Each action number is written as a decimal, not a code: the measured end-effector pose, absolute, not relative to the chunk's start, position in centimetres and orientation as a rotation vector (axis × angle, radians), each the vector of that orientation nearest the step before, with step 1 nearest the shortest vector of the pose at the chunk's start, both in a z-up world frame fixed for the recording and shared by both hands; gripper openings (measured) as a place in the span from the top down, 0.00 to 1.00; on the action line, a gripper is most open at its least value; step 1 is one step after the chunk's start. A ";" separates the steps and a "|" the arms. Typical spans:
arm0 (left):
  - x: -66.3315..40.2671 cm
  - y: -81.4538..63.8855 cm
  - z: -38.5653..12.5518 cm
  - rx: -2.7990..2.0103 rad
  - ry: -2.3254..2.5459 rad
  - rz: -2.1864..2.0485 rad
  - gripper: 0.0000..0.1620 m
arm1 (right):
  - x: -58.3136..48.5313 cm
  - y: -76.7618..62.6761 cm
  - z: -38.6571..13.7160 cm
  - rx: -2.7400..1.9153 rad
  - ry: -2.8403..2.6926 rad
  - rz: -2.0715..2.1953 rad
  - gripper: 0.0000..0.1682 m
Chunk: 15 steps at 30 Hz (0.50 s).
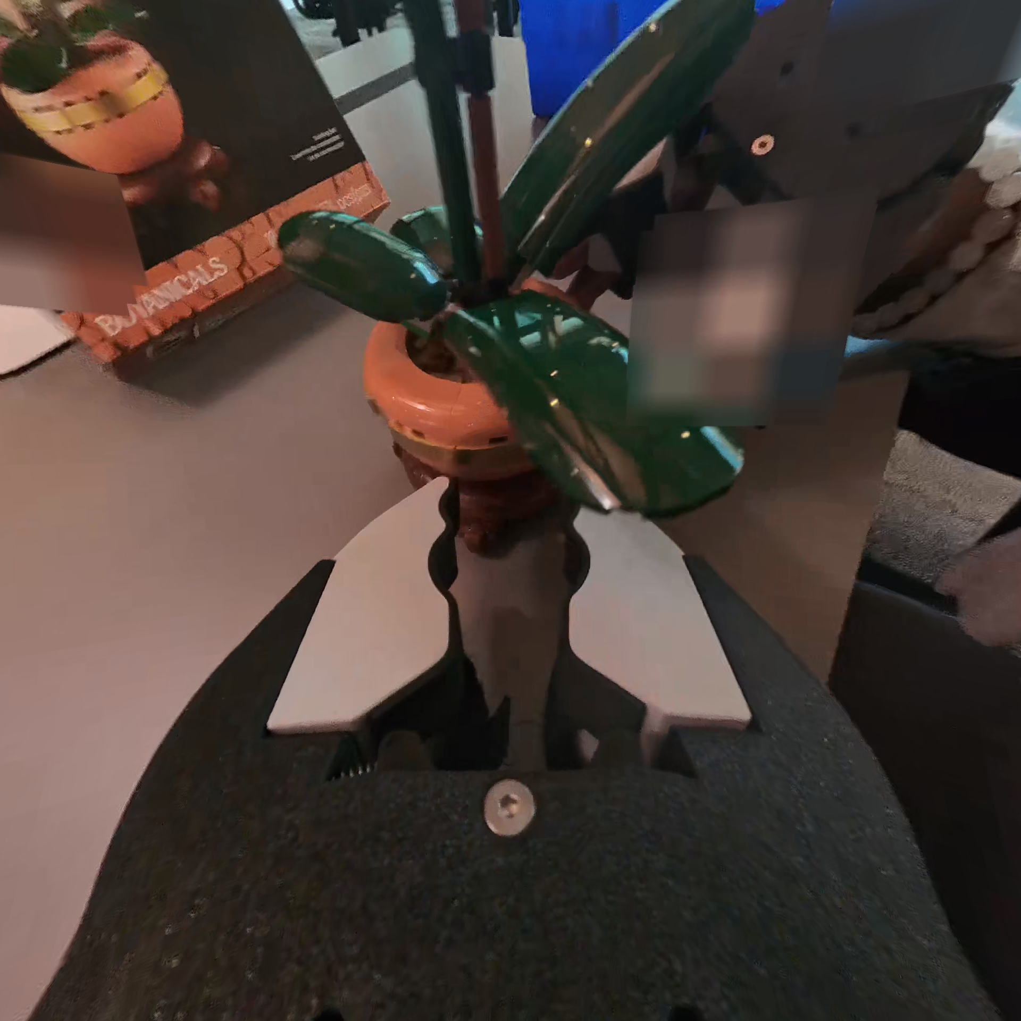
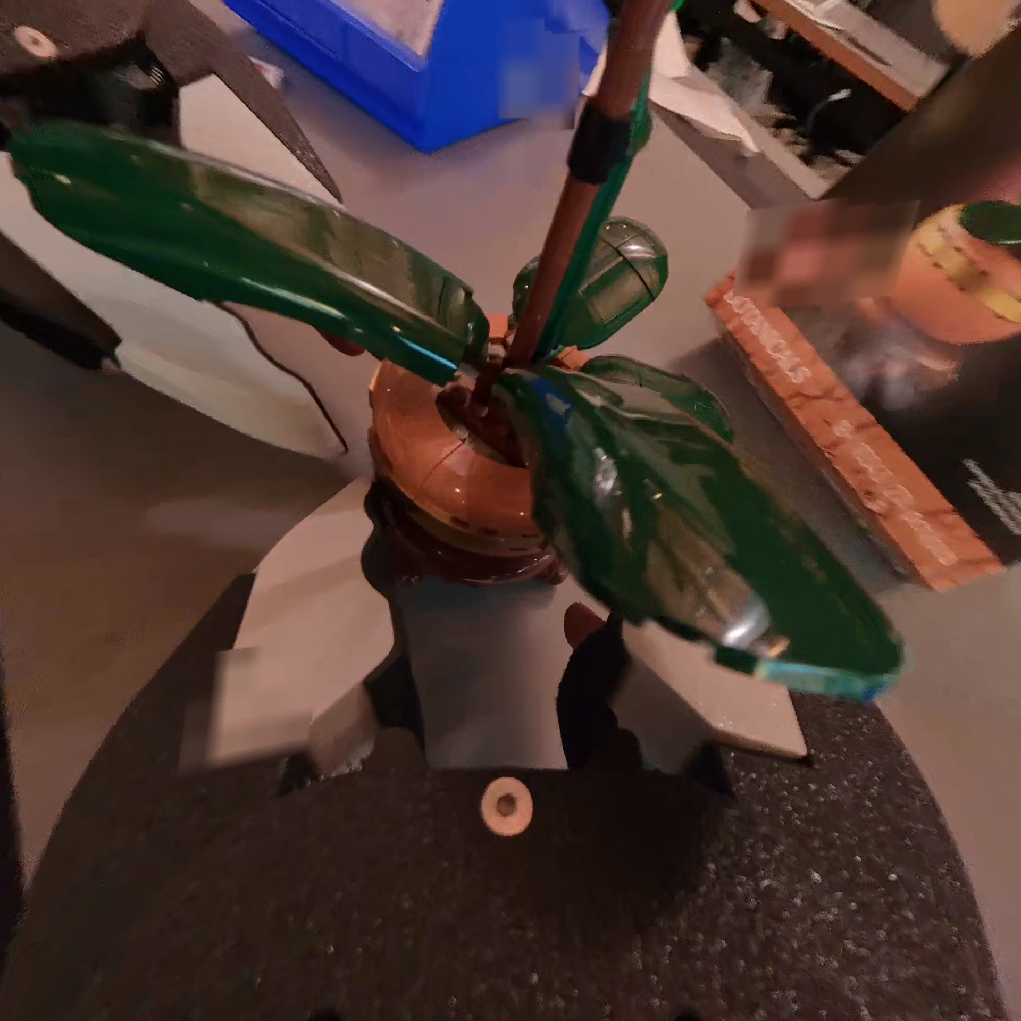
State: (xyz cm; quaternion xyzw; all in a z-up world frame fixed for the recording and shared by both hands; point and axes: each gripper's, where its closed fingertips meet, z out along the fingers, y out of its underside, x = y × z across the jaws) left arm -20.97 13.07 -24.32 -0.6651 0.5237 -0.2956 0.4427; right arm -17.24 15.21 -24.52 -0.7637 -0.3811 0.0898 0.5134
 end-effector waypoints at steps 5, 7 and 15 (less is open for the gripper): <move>-26.3 12.7 -23.9 -1.798 1.299 -0.787 0.77 | -16.4 14.0 -22.6 -1.845 -0.899 0.535 0.40; -29.4 12.4 -23.0 -1.810 1.372 -0.764 0.76 | -15.0 13.6 -21.4 -1.834 -0.834 0.611 0.35; -31.0 15.2 -6.2 -1.192 1.190 -0.703 0.71 | -12.7 8.3 -11.9 -1.389 -0.643 0.448 0.46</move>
